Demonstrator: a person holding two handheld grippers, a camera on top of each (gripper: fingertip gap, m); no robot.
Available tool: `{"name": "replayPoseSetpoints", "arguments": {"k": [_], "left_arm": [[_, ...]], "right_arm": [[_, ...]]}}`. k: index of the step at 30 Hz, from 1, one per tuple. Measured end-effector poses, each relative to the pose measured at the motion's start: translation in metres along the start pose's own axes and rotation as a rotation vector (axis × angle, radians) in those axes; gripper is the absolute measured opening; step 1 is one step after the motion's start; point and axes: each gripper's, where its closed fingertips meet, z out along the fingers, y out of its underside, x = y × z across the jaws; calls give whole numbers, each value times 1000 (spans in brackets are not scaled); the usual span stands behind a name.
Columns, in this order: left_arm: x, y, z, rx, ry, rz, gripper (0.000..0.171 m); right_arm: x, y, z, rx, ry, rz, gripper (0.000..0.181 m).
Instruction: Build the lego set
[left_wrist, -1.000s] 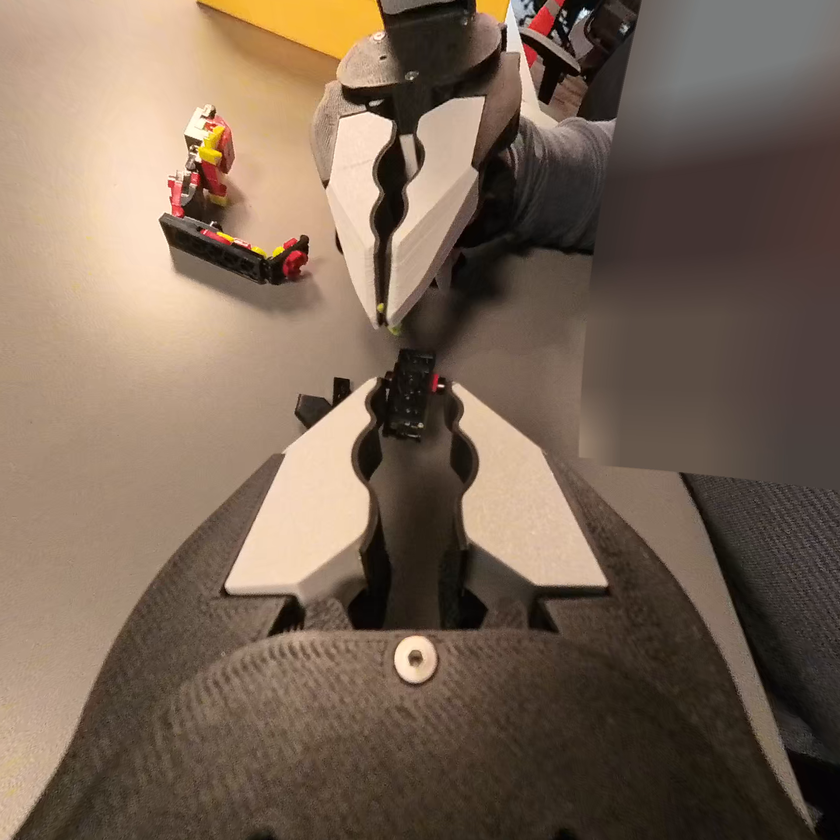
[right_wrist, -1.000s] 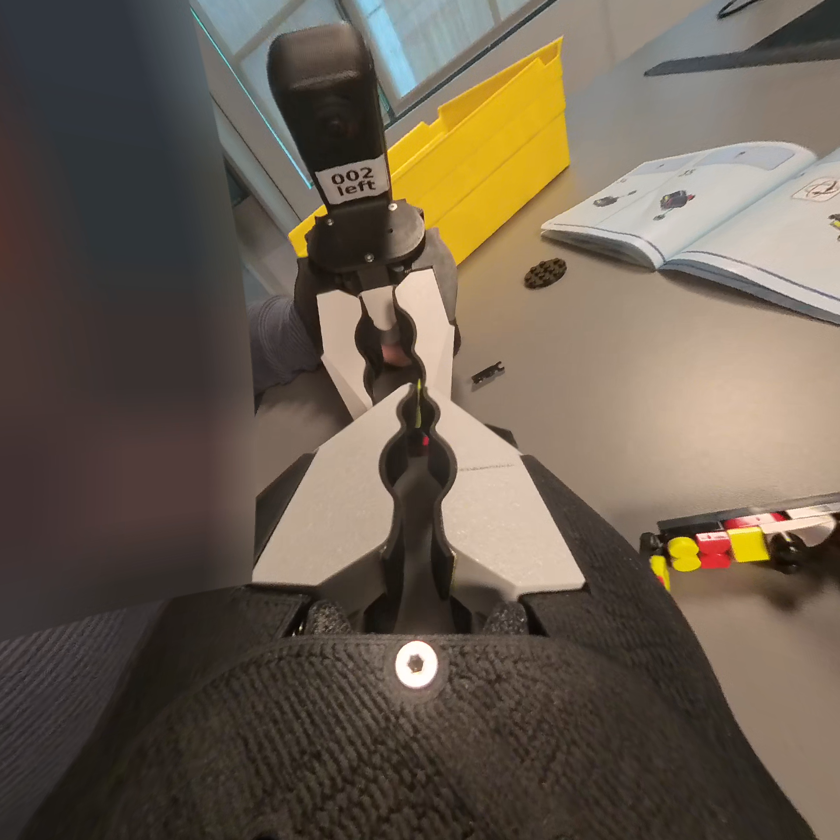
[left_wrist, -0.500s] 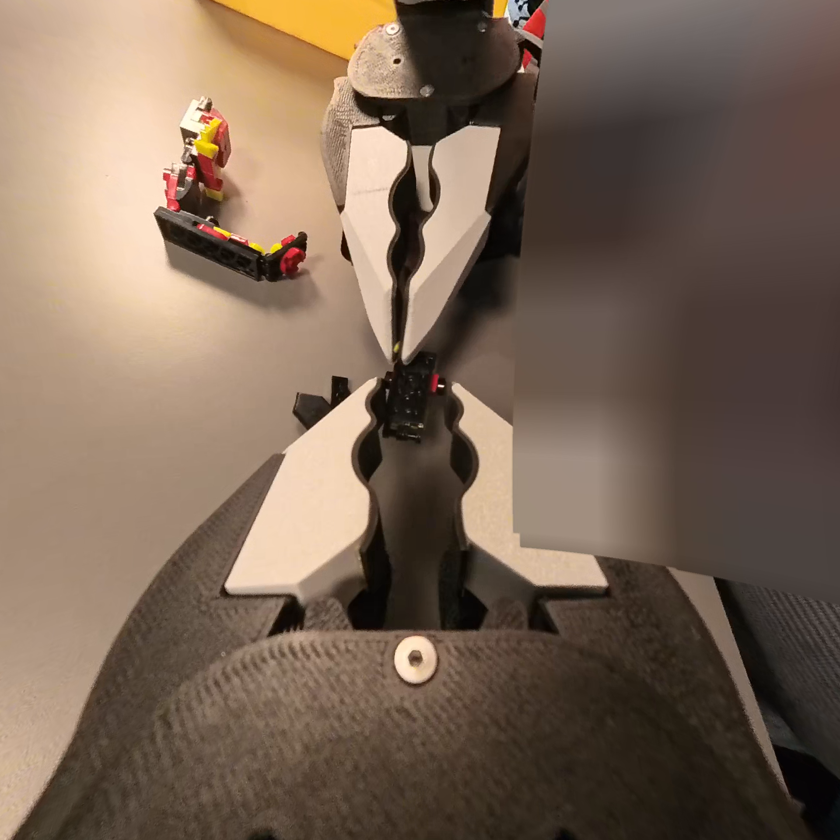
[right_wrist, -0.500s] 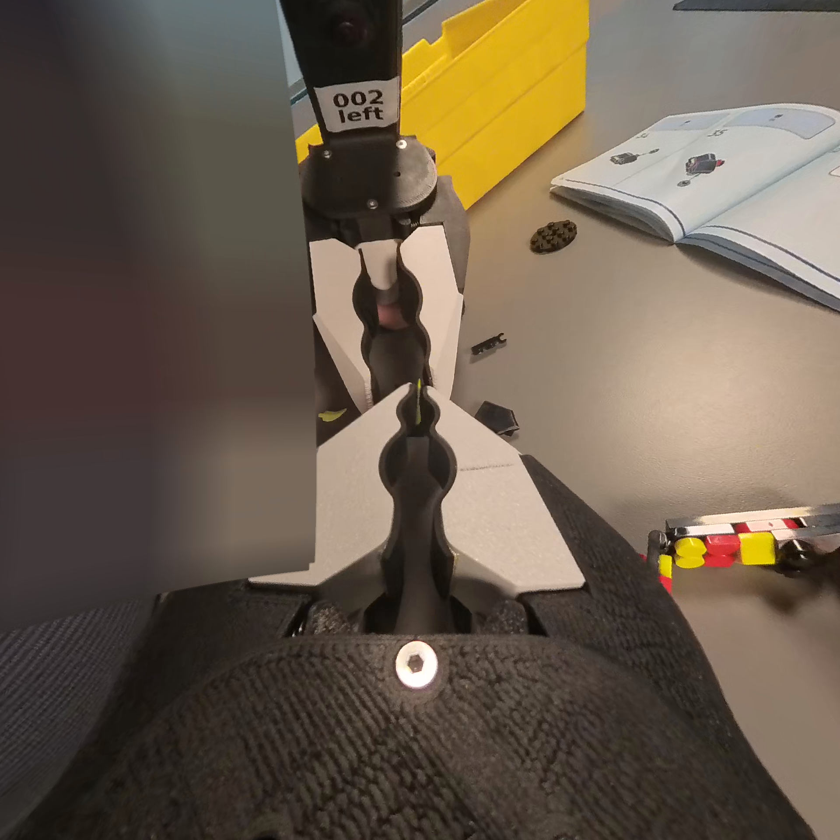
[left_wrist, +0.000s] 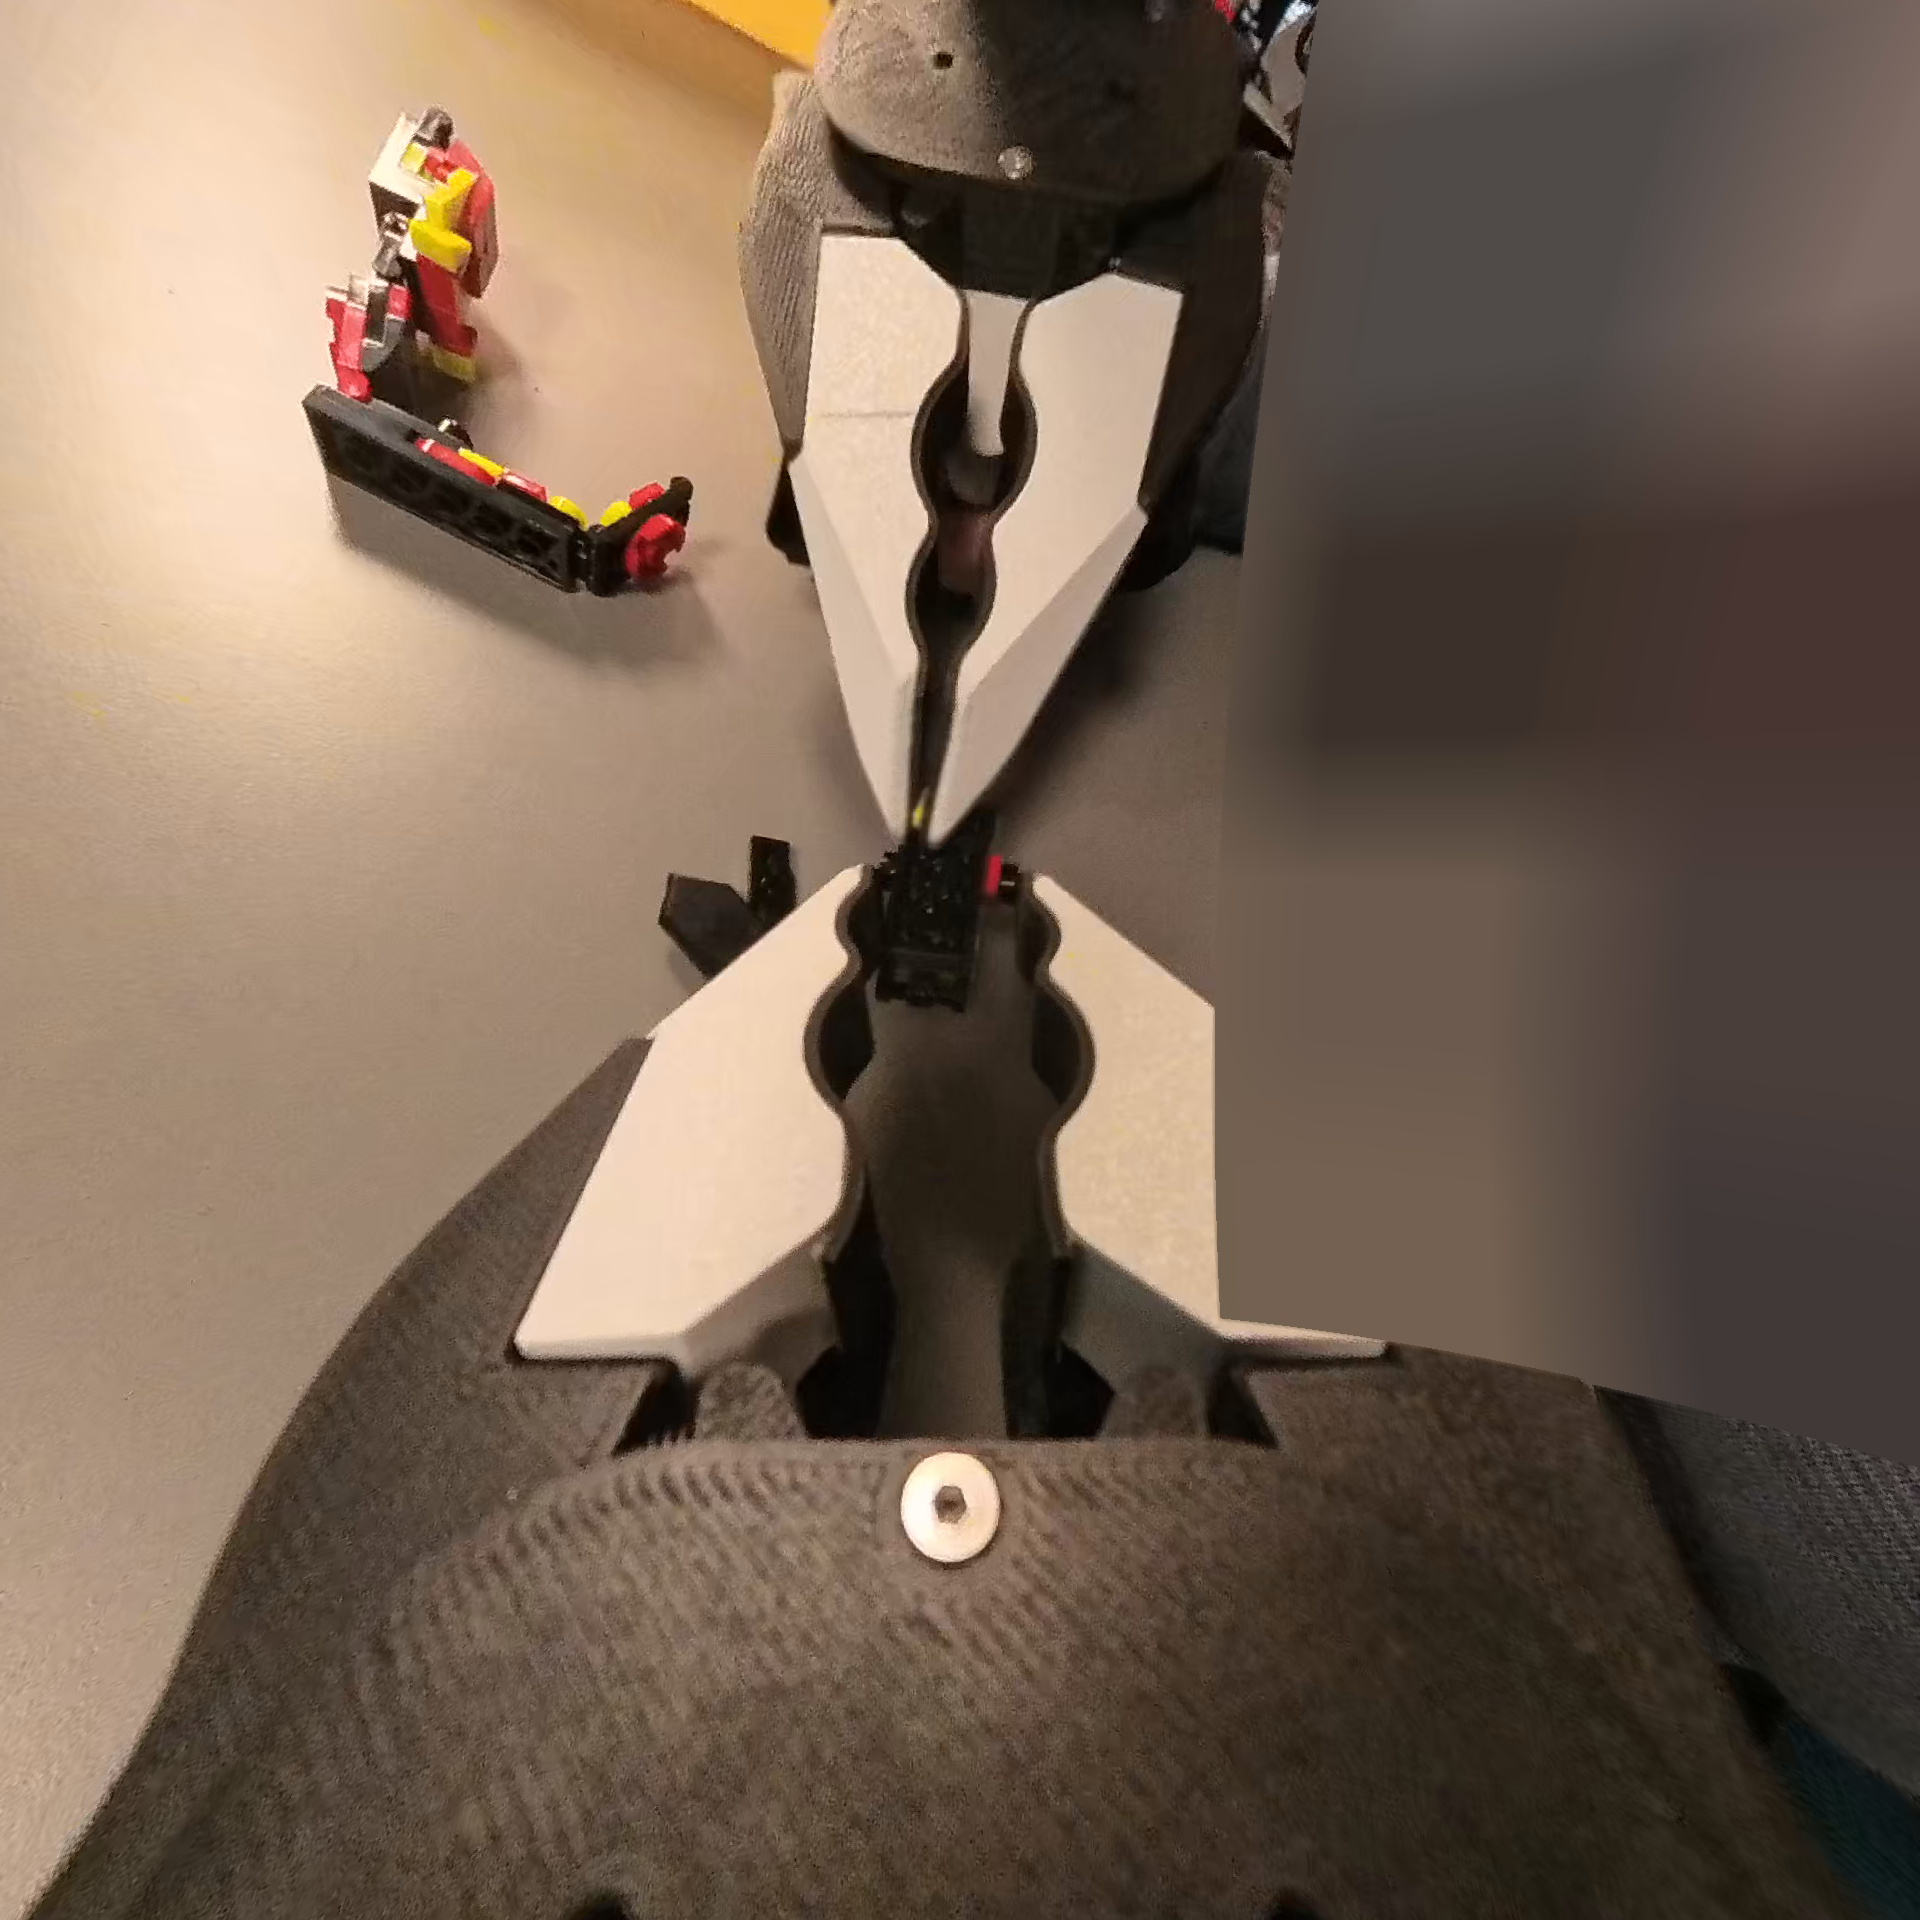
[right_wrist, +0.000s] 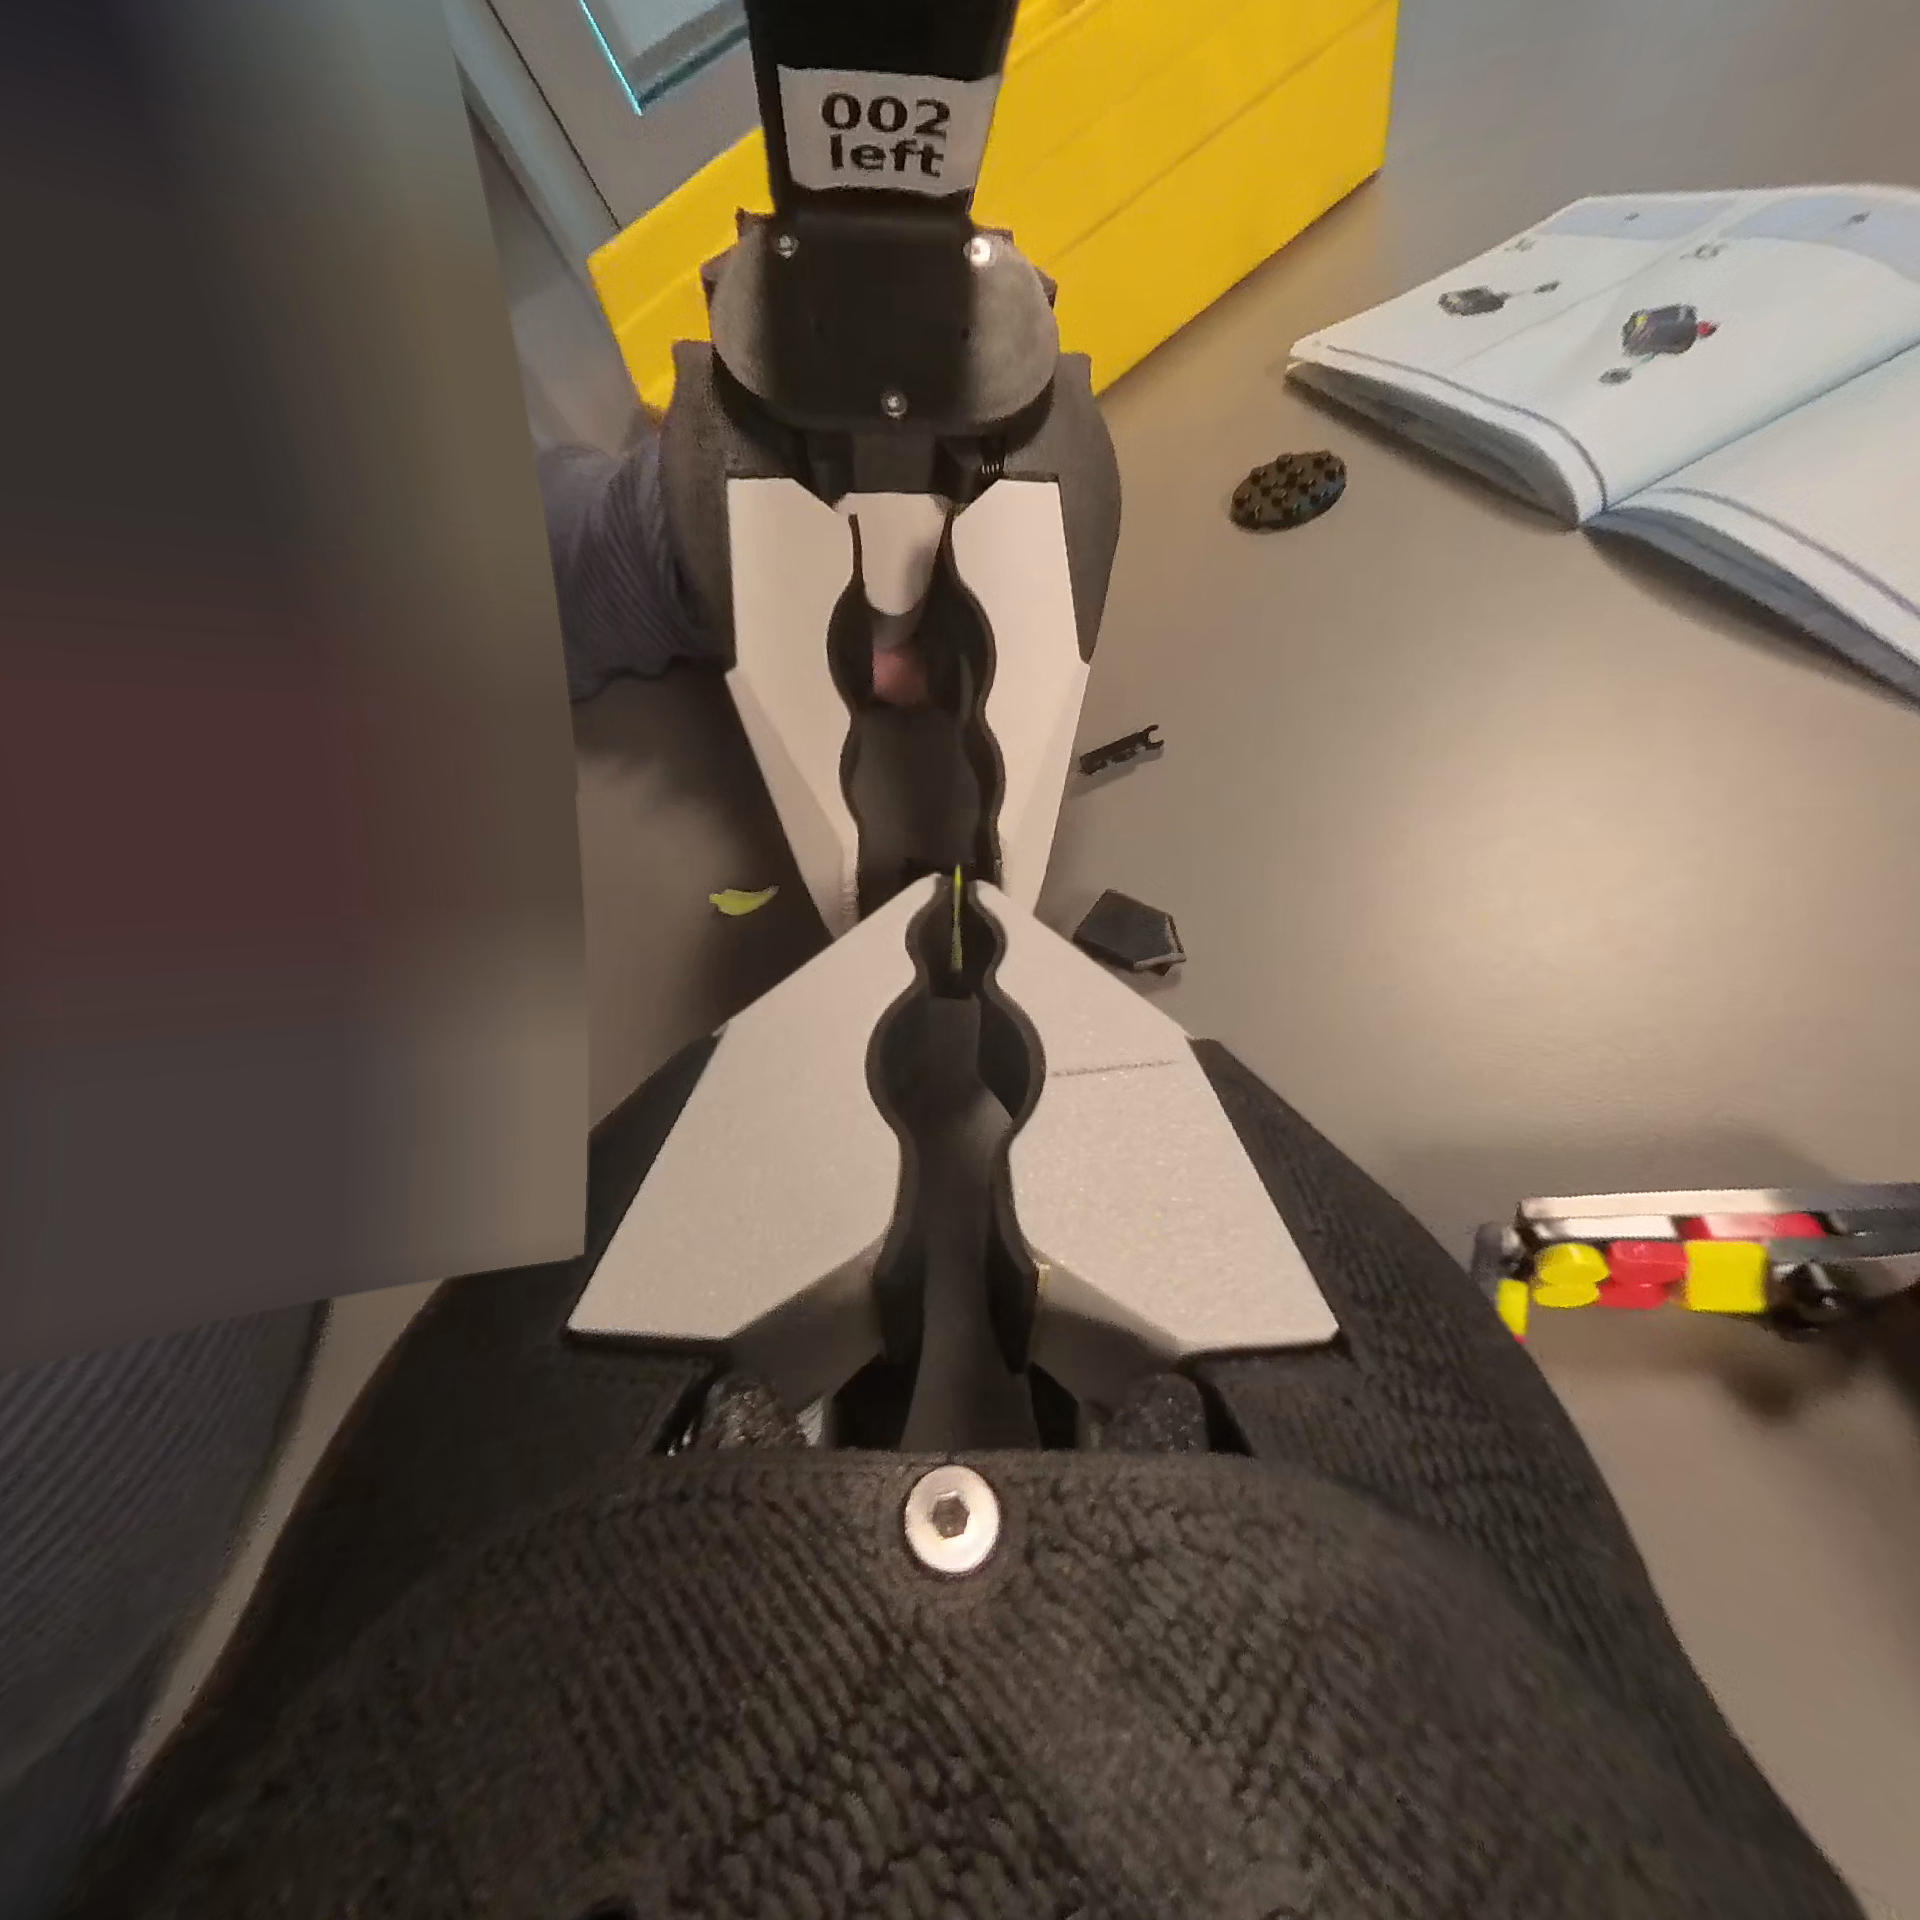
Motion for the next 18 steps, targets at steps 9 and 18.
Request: {"name": "replayPoseSetpoints", "arguments": {"k": [9,18], "left_arm": [[0,-6,-4,45,30,-41,24],[1,-7,-6,57,41,-41,24]], "right_arm": [[4,-7,-3,52,16,28,0],[4,-9,0,58,44,-5,0]]}}
